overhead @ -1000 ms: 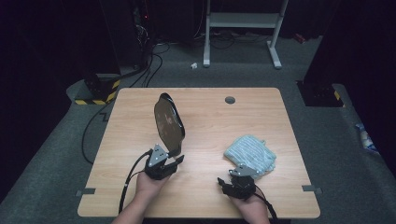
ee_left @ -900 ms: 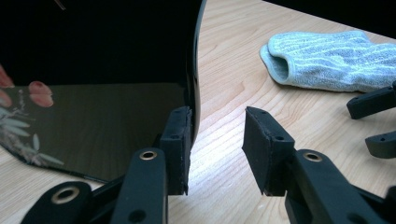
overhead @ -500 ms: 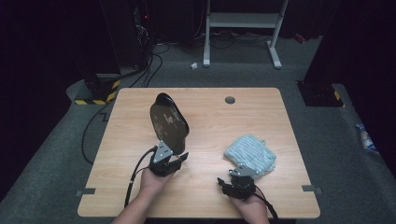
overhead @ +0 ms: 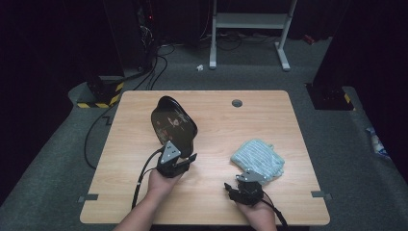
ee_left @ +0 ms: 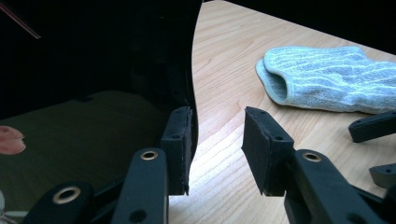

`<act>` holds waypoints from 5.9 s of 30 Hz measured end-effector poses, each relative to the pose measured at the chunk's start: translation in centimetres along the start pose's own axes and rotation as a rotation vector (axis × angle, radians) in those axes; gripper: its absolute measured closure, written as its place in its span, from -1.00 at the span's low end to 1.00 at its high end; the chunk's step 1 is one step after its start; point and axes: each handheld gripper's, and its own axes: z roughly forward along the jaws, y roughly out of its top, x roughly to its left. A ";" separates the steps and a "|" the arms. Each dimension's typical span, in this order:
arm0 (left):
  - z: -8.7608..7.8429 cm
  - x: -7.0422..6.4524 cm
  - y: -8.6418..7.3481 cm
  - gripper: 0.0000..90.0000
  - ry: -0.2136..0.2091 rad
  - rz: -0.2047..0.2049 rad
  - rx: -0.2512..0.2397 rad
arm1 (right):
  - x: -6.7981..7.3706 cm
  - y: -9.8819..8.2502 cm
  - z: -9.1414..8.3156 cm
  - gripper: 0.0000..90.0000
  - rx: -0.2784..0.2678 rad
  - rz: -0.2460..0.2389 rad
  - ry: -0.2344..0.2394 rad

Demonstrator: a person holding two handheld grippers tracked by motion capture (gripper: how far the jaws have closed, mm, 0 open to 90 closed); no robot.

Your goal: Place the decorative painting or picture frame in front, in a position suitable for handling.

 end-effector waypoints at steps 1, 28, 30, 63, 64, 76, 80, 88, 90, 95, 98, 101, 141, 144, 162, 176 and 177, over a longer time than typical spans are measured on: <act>0.2 0.0 0.1 0.38 0.001 0.002 0.004 | 0.0 0.0 0.0 -0.07 0.000 -0.001 -0.001; 3.3 2.2 1.1 0.39 0.011 -0.069 0.008 | 0.3 0.0 0.1 -0.06 0.003 -0.015 -0.023; 2.9 2.4 1.1 0.37 0.015 -0.074 0.004 | 0.3 0.0 0.1 -0.06 0.004 -0.014 -0.024; -8.1 11.7 -2.9 -0.06 0.263 -0.239 -0.060 | 0.1 0.0 0.0 -0.07 0.001 0.002 -0.011; -7.9 11.9 -2.9 -0.09 0.262 -0.243 -0.056 | 0.1 0.0 0.0 -0.07 0.000 0.004 -0.008; -5.4 13.9 -2.4 -0.18 0.210 -0.287 -0.091 | 0.1 0.0 0.0 -0.07 -0.001 0.014 -0.011; -5.3 13.9 -2.2 -0.18 0.194 -0.279 -0.066 | 0.1 0.0 0.0 -0.07 -0.001 0.013 -0.015; -5.5 13.4 -2.3 -0.13 0.175 -0.265 -0.068 | 0.1 0.0 0.0 -0.09 -0.001 0.003 -0.016; -5.7 13.2 -2.4 -0.11 0.179 -0.261 -0.073 | 0.1 0.0 0.0 -0.09 0.000 0.005 -0.014; -6.5 12.4 -2.7 -0.09 0.183 -0.240 -0.067 | 0.3 0.0 0.0 -0.12 0.006 -0.007 -0.014; -6.9 11.9 -3.0 -0.08 0.185 -0.232 -0.066 | 0.3 0.0 0.0 -0.14 0.006 -0.010 -0.012; -7.3 11.5 -3.2 -0.08 0.188 -0.218 -0.056 | 0.2 0.0 0.0 -0.16 0.003 -0.004 -0.004; -8.6 7.9 -3.7 0.32 0.171 -0.123 -0.059 | 0.3 0.2 0.3 -0.23 0.009 -0.031 0.002; -9.2 7.7 -3.8 0.36 0.160 -0.087 -0.014 | 0.3 0.3 0.3 -0.23 0.011 -0.029 0.006; -9.4 7.4 -3.2 0.09 0.221 -0.149 -0.035 | 0.4 0.5 0.6 -0.22 0.016 -0.055 0.001; -8.9 7.5 -2.4 -0.02 0.229 -0.154 -0.030 | 0.6 0.4 0.5 -0.22 0.017 -0.068 -0.003; -9.1 7.4 -2.4 0.04 0.231 -0.149 -0.045 | 0.6 0.4 0.5 -0.23 0.018 -0.068 -0.003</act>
